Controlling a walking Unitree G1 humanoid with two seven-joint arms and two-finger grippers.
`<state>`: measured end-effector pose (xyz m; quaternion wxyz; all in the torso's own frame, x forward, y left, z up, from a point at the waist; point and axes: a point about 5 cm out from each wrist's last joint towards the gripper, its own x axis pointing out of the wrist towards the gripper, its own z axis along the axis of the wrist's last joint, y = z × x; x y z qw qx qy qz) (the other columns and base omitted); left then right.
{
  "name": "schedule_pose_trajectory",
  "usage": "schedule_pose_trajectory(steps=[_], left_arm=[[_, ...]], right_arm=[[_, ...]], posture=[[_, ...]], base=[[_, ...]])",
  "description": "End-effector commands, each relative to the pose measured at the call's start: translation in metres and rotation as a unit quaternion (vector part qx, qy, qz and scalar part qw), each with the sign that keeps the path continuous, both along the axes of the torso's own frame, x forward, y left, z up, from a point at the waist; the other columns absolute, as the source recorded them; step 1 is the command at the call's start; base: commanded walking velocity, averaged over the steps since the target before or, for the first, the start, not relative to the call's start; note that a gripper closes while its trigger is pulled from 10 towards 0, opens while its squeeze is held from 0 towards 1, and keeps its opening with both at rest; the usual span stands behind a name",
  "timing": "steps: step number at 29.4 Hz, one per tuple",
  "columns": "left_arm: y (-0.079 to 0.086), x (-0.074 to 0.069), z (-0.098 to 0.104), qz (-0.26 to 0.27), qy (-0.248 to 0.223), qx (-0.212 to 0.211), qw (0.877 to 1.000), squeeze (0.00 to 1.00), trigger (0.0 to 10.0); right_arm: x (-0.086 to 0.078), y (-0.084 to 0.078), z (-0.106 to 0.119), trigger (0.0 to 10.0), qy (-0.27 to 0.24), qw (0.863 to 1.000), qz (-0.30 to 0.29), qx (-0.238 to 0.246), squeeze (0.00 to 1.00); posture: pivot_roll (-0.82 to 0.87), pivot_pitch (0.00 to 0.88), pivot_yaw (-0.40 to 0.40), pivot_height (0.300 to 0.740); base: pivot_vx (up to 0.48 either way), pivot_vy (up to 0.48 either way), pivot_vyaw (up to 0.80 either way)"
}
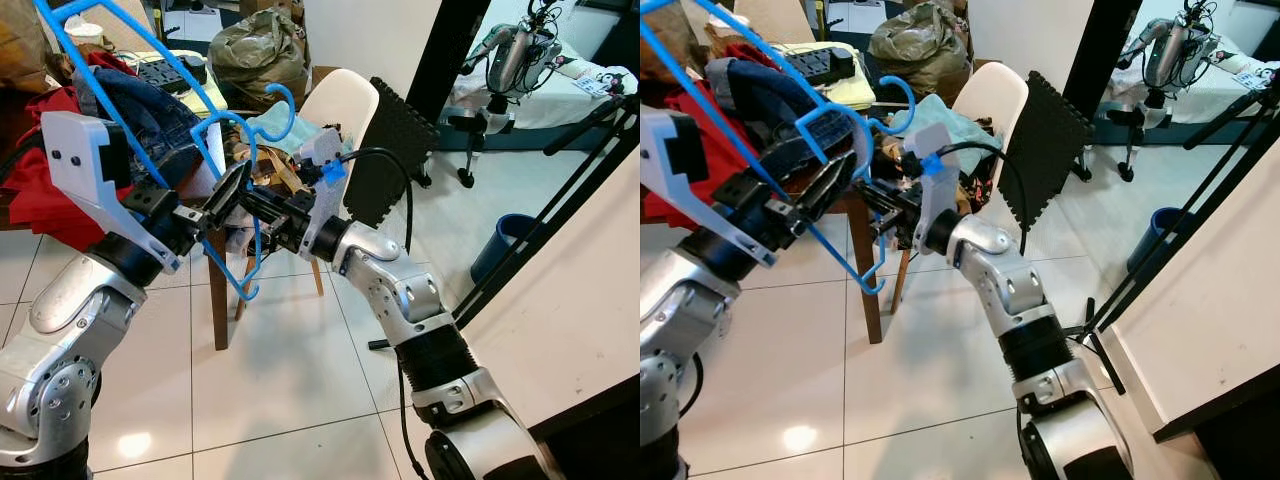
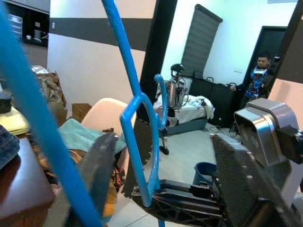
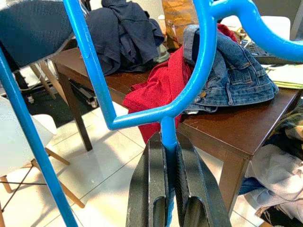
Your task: Hang hanger
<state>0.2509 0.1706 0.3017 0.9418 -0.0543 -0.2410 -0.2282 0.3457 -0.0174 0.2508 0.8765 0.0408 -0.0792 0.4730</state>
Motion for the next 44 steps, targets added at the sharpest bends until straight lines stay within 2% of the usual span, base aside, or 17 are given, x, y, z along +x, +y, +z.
schedule_pose_trajectory(steps=[1, 19, 22, 23, 24, 29, 30, 33, 35, 37, 38, 39, 40, 42, 43, 44], left_arm=[[0.004, -0.006, 0.01, 0.012, -0.03, 0.009, 0.999, 0.0, 0.0], [0.006, -0.007, 0.011, 0.017, -0.032, 0.015, 0.999, 0.0, 0.0], [0.008, -0.009, 0.014, 0.01, -0.036, 0.013, 0.999, 0.0, 0.0], [0.01, -0.012, 0.016, 0.0, -0.039, 0.009, 0.999, 0.0, 1.1], [0.011, -0.013, 0.017, -0.008, -0.04, 0.006, 0.999, 0.0, 1.9], [0.013, -0.016, 0.017, -0.024, -0.039, 0.008, 0.999, 0.0, 2.2], [0.016, -0.019, 0.015, -0.042, -0.033, 0.009, 0.999, 0.0, 2.6], [0.024, -0.027, 0.012, -0.075, -0.025, 0.009, 0.997, 0.0, 2.4], [0.026, -0.029, 0.012, -0.078, -0.025, 0.008, 0.997, 0.0, 2.4], [0.031, -0.037, 0.011, -0.111, -0.017, 0.02, 0.993, 0.0, 3.8], [0.031, -0.037, 0.011, -0.111, -0.017, 0.02, 0.993, 0.0, 3.8], [0.033, -0.043, 0.01, -0.137, -0.009, 0.029, 0.99, 0.0, 4.0], [0.035, -0.052, 0.005, -0.169, 0.005, 0.043, 0.985, 0.0, 4.9], [0.036, -0.057, 0.002, -0.19, 0.014, 0.052, 0.98, 0.0, 4.9], [0.037, -0.066, -0.005, -0.233, 0.03, 0.063, 0.97, 0.0, 8.7], [0.037, -0.073, -0.009, -0.26, 0.04, 0.067, 0.962, 0.0, 8.7]], right_arm=[[0.003, -0.004, 0.0, 10.0, -0.002, 1.0, -0.018, -0.003, 0.0], [0.006, -0.006, -0.001, 10.0, -0.005, 1.0, -0.028, -0.009, 0.0], [0.008, -0.01, 0.0, 10.0, 0.0, 1.0, -0.02, 0.001, 0.0], [0.007, -0.013, 0.001, 10.0, -0.001, 1.0, 0.0, 0.008, 1.0], [0.006, -0.016, 0.002, 10.0, -0.002, 1.0, 0.014, 0.013, 1.0], [0.006, -0.02, 0.002, 10.0, -0.003, 1.0, 0.026, 0.015, 1.0], [0.006, -0.026, 0.003, 10.0, -0.002, 0.999, 0.043, 0.017, 1.0], [0.003, -0.049, 0.005, 10.0, 0.002, 0.993, 0.117, 0.028, 1.0], [0.001, -0.054, 0.006, 10.0, 0.0, 0.99, 0.137, 0.031, 1.0], [-0.001, -0.075, 0.007, 10.0, 0.005, 0.983, 0.181, 0.045, 1.0], [-0.001, -0.075, 0.007, 10.0, 0.005, 0.983, 0.181, 0.045, 1.0], [-0.001, -0.086, 0.008, 10.0, 0.011, 0.979, 0.195, 0.056, 1.0], [-0.001, -0.095, 0.008, 10.0, 0.017, 0.976, 0.208, 0.067, 1.0], [-0.001, -0.099, 0.008, 10.0, 0.021, 0.974, 0.215, 0.074, 1.0], [-0.004, -0.102, 0.008, 10.0, 0.027, 0.967, 0.236, 0.088, 0.96], [-0.007, -0.103, 0.008, 10.0, 0.031, 0.963, 0.251, 0.097, 0.96]], posture=[[0.09, 0.108, -0.128, 0.74], [0.09, 0.112, -0.129, 0.74], [0.1, 0.113, -0.13, 0.74], [0.1, 0.115, -0.13, 0.74], [0.1, 0.114, -0.13, 0.74], [0.09, 0.116, -0.129, 0.74], [0.09, 0.117, -0.129, 0.74], [0.1, 0.118, -0.131, 0.74], [0.1, 0.118, -0.131, 0.74], [0.1, 0.119, -0.133, 0.74], [0.1, 0.119, -0.133, 0.74], [0.1, 0.119, -0.134, 0.74], [0.09, 0.119, -0.134, 0.74], [0.09, 0.119, -0.134, 0.74], [0.09, 0.117, -0.133, 0.74], [0.09, 0.117, -0.133, 0.74]], base=[[0.0, 0.0, 0.0], [0.0, 0.0, 0.0], [0.0, 0.0, 0.0], [0.0, 0.0, 0.0], [0.0, 0.0, 0.0], [0.0, 0.0, 0.0], [0.0, 0.0, 0.0], [0.0, 0.0, 0.0], [0.0, 0.0, 0.0], [0.0, 0.0, 0.0], [0.0, 0.0, 0.0], [0.0, 0.0, 0.0], [0.0, 0.0, 0.0], [0.0, 0.0, 0.0], [0.0, 0.0, 0.0], [0.0, 0.0, 0.0]])
